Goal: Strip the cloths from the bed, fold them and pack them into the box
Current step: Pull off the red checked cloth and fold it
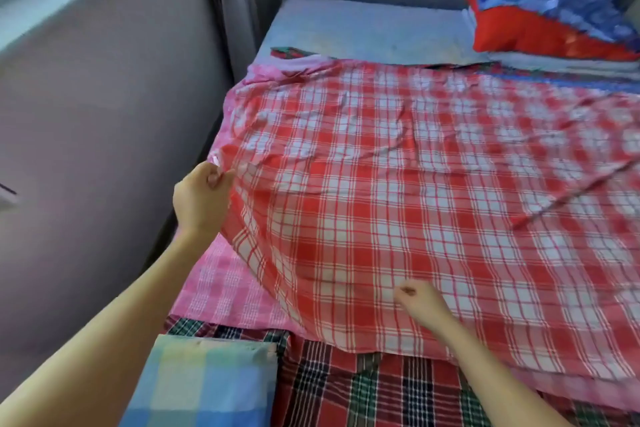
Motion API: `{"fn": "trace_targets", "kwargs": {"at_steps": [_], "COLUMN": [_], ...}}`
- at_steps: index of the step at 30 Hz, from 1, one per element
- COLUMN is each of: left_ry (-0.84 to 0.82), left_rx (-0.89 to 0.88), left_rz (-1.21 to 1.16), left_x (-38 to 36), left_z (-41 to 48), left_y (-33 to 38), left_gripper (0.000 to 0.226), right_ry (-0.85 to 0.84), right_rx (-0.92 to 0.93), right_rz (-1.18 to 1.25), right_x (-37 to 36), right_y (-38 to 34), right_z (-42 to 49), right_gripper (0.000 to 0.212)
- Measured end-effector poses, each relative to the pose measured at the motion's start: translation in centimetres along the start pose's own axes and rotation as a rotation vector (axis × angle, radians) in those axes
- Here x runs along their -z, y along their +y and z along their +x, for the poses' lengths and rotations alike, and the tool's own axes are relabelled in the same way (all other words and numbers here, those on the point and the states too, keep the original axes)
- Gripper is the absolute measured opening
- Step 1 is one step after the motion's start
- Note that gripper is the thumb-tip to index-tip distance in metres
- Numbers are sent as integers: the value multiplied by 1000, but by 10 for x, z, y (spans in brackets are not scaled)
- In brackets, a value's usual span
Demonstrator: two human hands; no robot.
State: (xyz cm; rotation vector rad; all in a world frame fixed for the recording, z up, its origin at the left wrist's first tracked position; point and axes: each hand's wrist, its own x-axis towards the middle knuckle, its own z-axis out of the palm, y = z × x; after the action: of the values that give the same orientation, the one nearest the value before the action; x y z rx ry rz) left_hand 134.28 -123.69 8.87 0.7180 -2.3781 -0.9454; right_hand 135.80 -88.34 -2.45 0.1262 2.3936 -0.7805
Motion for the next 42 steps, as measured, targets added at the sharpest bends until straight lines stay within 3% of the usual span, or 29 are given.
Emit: {"fn": "trace_targets", "kwargs": {"at_steps": [9, 16, 22, 35, 42], "left_ry": [-130, -72, -172, -312, -424], "left_rx": [-132, -222, -176, -198, -275], "left_rz": [157, 202, 338, 307, 152], "left_x": [-53, -147, -232, -423, -564], "left_z": [-78, -225, -304, -465, -571], "left_y": [188, 336, 412, 620, 803], "left_gripper": [28, 25, 34, 32, 23], "right_ry": [237, 342, 445, 477, 459], "right_rx": [-48, -91, -206, -250, -325], "right_rz": [374, 363, 404, 642, 637], "right_x": [172, 285, 344, 458, 552], "right_y": [126, 321, 463, 650, 772], "right_z": [-112, -217, -289, -298, -275], "right_gripper": [21, 23, 23, 21, 23]}}
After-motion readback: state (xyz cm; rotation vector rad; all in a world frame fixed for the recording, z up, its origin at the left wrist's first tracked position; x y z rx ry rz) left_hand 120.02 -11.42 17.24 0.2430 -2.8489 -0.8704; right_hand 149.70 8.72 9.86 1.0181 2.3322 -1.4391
